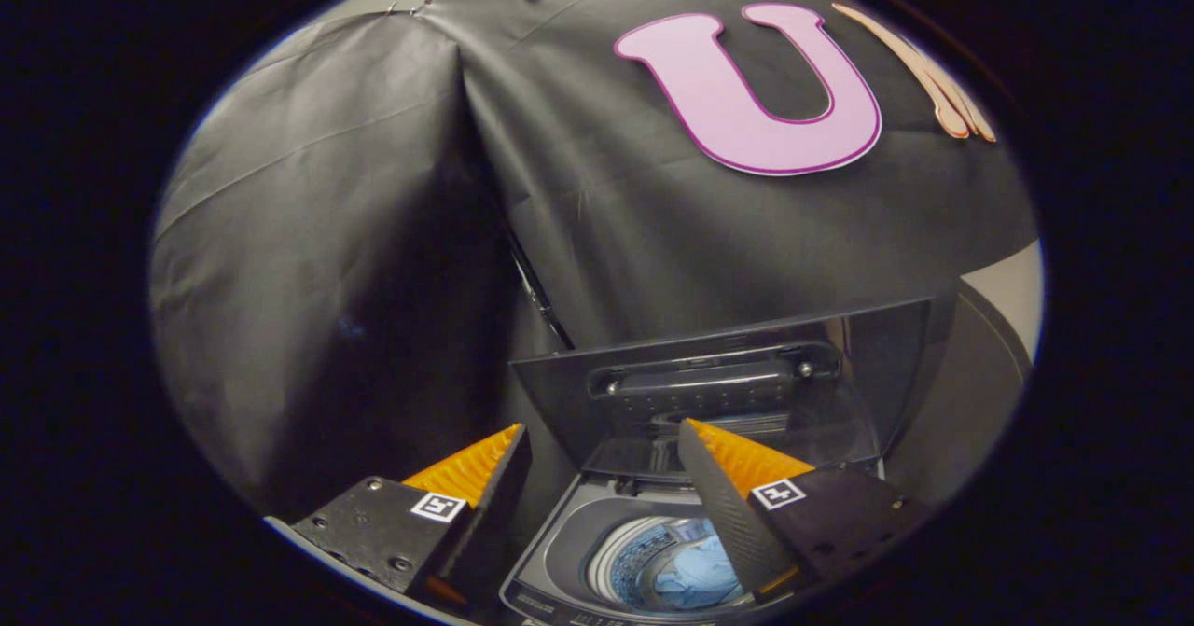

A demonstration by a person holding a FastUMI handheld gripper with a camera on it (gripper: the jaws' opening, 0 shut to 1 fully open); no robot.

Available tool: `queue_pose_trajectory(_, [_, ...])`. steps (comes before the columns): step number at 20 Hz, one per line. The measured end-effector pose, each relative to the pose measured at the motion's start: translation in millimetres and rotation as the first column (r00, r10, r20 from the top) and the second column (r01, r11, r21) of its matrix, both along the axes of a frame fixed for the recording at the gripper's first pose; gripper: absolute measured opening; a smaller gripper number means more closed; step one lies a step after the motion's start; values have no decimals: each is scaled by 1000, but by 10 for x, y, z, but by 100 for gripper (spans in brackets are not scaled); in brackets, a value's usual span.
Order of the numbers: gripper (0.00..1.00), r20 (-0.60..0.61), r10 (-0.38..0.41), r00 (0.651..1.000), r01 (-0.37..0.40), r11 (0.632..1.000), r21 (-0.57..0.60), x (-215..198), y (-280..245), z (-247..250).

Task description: Put the clothes into the washing machine and then close the washing machine lid.

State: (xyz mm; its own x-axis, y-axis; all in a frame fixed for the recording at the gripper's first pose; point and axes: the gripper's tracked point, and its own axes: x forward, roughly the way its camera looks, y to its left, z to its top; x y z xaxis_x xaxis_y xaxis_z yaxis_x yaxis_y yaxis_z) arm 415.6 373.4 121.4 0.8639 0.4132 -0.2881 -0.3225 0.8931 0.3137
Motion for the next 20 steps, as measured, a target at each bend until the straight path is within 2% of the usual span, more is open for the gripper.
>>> queue_pose_trajectory(9, [97,79,-77,994,80,996,-26,251,-177,109])
queue_pose_trajectory(13, [97,132,-109,985,113,993,-24,382,-252,305])
queue_pose_trajectory(20, [96,289,-198,937,206,979,4,790,-397,950])
